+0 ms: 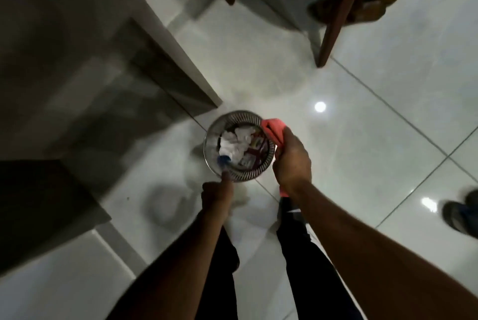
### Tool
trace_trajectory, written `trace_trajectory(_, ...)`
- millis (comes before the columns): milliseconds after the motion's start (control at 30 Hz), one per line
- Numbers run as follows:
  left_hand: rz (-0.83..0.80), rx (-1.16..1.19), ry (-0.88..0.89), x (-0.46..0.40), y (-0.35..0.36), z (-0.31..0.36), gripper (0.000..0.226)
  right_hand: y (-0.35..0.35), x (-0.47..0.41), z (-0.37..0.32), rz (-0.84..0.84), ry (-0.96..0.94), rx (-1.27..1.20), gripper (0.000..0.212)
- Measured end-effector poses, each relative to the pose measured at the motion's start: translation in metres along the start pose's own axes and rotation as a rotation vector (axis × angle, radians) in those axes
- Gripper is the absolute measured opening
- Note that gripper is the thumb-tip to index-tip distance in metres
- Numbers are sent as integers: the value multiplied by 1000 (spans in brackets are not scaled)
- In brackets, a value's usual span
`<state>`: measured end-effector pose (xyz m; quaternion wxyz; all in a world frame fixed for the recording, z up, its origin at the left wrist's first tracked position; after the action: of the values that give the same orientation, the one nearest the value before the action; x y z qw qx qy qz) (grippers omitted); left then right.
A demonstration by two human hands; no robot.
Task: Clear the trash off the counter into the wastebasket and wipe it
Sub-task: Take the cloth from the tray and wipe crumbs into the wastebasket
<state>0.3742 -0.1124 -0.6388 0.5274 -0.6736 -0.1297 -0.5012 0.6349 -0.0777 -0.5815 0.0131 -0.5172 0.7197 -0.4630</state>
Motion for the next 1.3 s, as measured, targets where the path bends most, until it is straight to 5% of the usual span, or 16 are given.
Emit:
trace_trajectory(100, -242, 490, -44, -34, 48, 7, 56, 44, -12, 14, -76, -50, 129, 54)
trace_trajectory(167, -244, 709, -52, -44, 54, 15, 35, 60, -14, 18, -108, -72, 195, 57)
trace_trajectory(367, -224, 821, -27, 5, 20, 27, 34, 19, 2, -13, -102, -14, 181, 57)
trace_trajectory(667, -299, 966, -106, 198, -134, 4, 29, -135, 133, -207, -131, -257, -23, 55)
trace_trajectory(833, -307, 1119, -116, 264, -200, -7, 40, -236, 152, -288, 52, -126, -309, 38)
trace_trajectory(933, -290, 1157, -82, 282, -231, -2, 43, -292, 151, -358, 223, -206, -371, 33)
trace_trajectory(1033, -300, 1168, -65, 289, -246, 1, 43, -307, 145, -447, 246, -438, -224, 39)
trace_trajectory(1133, -309, 1174, -66, 289, -249, 0, 41, -261, 121, -508, 65, -635, 90, 40)
trace_trajectory(1233, -318, 1181, -65, 287, -248, -4, 31, -177, 102, -504, -250, -690, 515, 41)
trace_trajectory(1300, -340, 1173, -49, 282, -247, -4, 25, -137, 104, -489, -277, -783, 811, 56)
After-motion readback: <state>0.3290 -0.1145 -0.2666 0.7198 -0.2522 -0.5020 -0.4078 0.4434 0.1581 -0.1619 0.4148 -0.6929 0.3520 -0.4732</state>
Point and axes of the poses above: each hand's wrist, its own x-axis away from the middle knuckle, its own y-axis out of the palm, z = x × y, the point moved 10 cm from there along -x, towards the middle knuckle
